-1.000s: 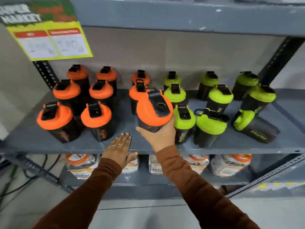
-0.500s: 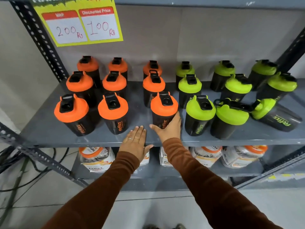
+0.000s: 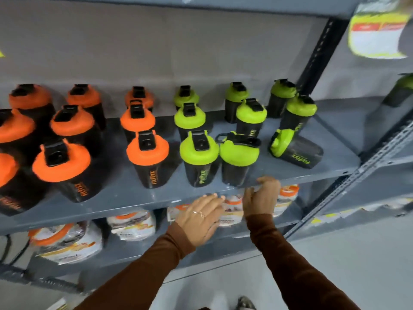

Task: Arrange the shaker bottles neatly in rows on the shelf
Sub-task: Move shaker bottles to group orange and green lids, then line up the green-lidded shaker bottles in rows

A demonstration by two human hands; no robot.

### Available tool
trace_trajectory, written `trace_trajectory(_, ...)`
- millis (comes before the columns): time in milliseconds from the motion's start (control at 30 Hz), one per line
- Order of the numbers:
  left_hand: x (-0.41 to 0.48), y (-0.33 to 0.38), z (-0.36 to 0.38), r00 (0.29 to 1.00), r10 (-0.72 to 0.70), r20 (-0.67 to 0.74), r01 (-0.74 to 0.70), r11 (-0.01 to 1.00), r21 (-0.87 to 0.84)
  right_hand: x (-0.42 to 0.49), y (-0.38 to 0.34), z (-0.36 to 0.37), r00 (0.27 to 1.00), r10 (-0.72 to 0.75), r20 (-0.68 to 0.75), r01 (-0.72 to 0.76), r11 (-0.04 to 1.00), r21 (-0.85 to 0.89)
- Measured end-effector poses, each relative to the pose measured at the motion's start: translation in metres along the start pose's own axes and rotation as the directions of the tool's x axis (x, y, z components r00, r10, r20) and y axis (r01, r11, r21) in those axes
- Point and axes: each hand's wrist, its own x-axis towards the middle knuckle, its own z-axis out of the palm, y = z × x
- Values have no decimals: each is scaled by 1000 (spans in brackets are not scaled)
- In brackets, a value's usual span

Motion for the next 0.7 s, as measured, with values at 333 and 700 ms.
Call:
trace_trajectory(333, 156, 82, 75, 967, -179, 183, 163, 981, 101, 148, 87, -55, 941, -148, 306, 253, 905, -341)
trace_trajectory(700, 174, 88, 103, 928, -367, 66, 341, 906, 250, 165, 133, -62, 942, 125, 310, -173, 976, 130)
